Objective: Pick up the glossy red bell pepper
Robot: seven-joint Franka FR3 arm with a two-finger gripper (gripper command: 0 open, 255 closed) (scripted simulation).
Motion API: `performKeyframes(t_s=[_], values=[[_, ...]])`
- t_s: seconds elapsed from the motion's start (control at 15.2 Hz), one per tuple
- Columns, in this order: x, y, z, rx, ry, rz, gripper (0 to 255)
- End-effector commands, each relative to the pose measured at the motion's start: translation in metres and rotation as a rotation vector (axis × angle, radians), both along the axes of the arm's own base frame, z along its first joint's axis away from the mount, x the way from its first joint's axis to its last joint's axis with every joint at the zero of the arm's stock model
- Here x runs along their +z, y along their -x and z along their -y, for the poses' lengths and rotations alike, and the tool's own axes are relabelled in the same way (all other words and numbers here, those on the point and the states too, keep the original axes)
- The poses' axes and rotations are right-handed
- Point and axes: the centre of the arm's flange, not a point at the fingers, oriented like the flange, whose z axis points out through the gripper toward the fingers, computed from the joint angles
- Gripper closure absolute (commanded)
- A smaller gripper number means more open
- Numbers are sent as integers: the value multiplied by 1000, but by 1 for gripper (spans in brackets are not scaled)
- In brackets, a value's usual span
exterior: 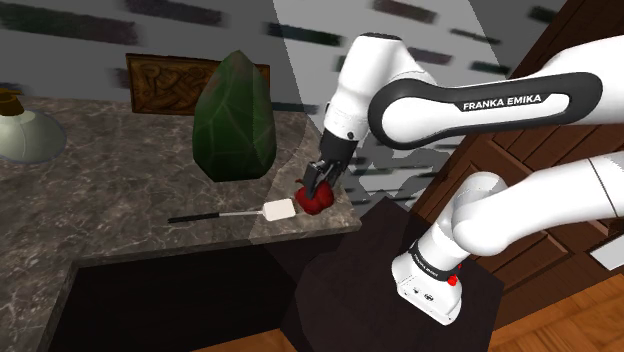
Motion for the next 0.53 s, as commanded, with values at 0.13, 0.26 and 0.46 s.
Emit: performKeyframes(t_s=[0.13, 0.26, 0.46], values=[[21, 0, -1, 0, 0, 0, 255], [32, 0, -1, 0, 0, 0, 255], [38, 0, -1, 0, 0, 0, 255]])
